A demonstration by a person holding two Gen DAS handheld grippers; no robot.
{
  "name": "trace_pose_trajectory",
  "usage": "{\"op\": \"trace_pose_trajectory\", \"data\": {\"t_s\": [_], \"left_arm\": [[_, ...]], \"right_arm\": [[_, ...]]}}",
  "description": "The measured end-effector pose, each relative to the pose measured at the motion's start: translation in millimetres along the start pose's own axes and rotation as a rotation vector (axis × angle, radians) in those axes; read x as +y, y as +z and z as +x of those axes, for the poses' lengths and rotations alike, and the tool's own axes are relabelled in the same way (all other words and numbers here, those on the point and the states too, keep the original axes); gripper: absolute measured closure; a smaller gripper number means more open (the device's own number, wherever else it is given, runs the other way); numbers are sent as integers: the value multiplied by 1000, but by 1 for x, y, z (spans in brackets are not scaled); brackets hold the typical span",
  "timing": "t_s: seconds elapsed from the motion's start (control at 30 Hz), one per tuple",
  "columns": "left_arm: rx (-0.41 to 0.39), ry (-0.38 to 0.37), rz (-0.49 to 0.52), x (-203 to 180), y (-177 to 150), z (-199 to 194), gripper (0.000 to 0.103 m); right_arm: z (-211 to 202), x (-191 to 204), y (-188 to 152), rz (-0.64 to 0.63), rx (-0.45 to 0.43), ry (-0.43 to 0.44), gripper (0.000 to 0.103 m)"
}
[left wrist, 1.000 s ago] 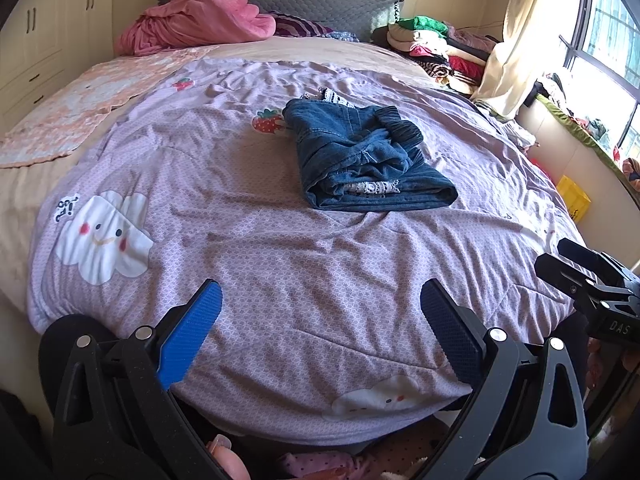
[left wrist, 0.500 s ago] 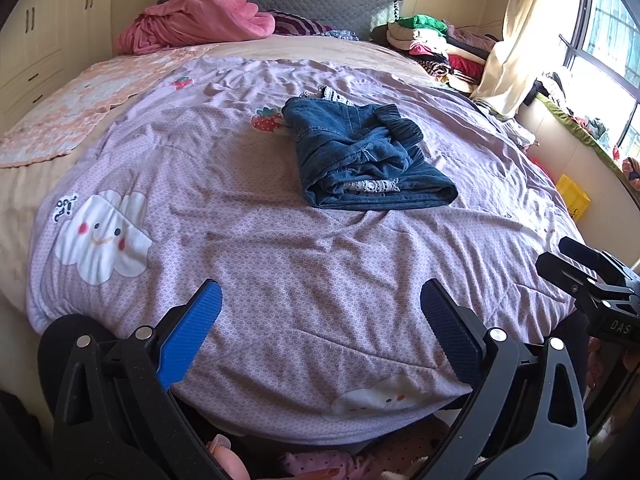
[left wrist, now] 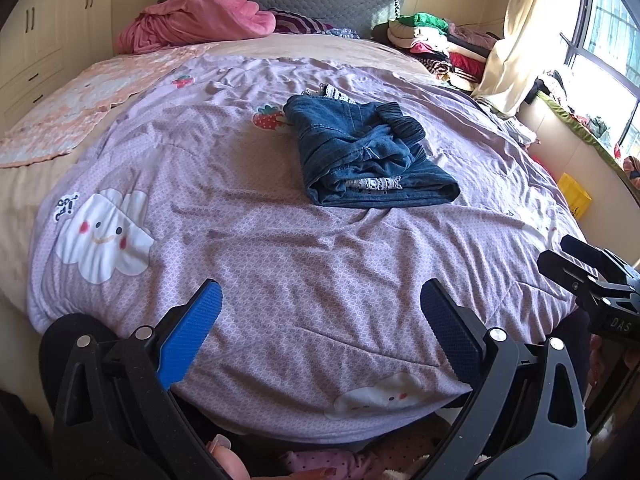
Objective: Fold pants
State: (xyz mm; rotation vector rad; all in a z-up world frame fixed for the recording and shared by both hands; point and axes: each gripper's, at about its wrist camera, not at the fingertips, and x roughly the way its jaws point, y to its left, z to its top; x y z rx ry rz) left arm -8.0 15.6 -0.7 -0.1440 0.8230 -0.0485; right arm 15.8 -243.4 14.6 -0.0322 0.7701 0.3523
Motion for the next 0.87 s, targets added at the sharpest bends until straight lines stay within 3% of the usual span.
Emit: {"op": "trace_pose_trajectory", "data": {"t_s": [0.27, 0.53, 0.6, 0.8, 0.87], "left_arm": [[3, -22, -5, 3, 0, -1, 10], [15, 31, -57, 28, 14, 15, 10], [5, 56, -94, 51, 28, 21, 10], [50, 322, -235, 162, 95, 87, 10], [68, 343, -278, 196, 116, 116, 10]], "right_arm": [[4, -5, -1, 0, 10, -7, 5], [21, -38, 3, 58, 20, -54, 5], [27, -67, 12, 107, 13, -81, 5], [66, -198, 61, 217, 13, -342, 5], [89, -246, 76, 275, 44, -396, 5]]}}
